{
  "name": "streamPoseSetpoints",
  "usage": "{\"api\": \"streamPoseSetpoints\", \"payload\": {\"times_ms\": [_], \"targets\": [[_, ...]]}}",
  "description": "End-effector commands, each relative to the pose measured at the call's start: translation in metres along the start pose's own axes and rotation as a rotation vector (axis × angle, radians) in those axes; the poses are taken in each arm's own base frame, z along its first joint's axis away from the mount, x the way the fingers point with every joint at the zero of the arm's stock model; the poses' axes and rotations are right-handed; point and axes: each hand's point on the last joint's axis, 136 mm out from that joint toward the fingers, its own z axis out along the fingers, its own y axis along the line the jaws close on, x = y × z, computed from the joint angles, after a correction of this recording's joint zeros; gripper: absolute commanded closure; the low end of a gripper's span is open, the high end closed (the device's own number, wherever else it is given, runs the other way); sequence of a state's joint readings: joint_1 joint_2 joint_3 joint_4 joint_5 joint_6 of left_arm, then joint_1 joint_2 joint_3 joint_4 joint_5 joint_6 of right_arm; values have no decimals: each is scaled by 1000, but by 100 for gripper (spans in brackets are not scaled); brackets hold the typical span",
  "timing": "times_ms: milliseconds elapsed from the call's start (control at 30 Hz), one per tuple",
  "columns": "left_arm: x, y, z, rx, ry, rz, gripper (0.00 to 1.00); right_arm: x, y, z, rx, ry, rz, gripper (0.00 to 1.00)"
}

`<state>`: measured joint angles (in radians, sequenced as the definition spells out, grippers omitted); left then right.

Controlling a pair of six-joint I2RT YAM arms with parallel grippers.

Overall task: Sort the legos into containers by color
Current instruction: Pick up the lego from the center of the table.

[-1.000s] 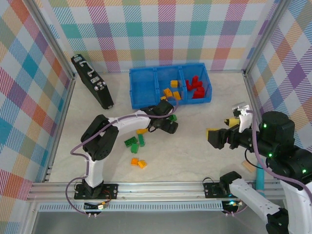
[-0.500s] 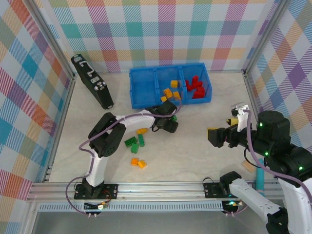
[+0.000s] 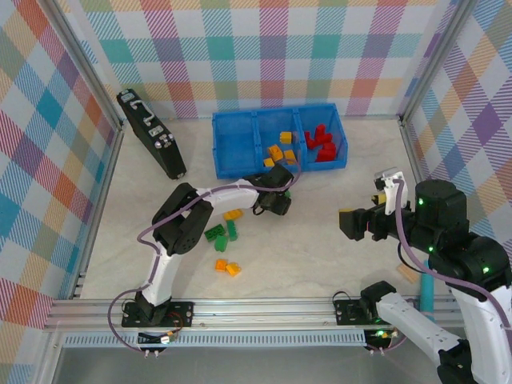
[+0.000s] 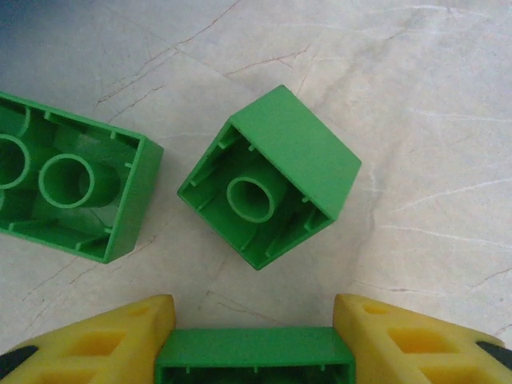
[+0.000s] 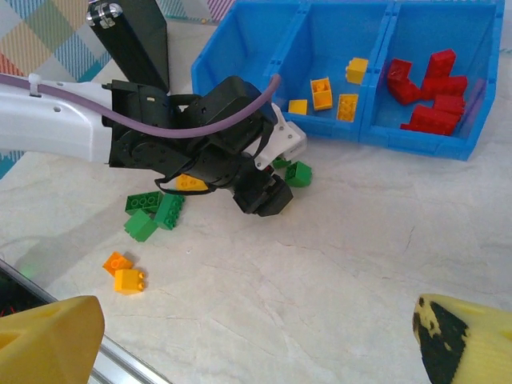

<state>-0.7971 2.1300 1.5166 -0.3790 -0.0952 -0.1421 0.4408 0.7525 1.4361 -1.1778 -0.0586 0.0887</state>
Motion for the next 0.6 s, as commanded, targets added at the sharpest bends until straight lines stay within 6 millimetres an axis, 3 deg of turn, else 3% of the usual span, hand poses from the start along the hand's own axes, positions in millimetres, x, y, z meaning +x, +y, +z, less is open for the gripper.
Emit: {"api": "streamPoseSetpoints", "payload": {"times_ms": [0,133,300,433,567], "targets": [[1,-4,-9,-1,20,1,51,-4,-3,5,19,-1,-23,1],[-9,3,-37,-31,-6,8,51,-5,-9,5,52,-6,-38,1],[-42,25,-85,-106,-101,12,51,-5,-11,3,68,-10,-58,1],[-74,58,-115,-138,-195,-65,51,-3,-12,6,70,0,-61,1],[-97,102,-131,-192,-256,-166,47,-3,-15,1,88,-17,-78,1]]}}
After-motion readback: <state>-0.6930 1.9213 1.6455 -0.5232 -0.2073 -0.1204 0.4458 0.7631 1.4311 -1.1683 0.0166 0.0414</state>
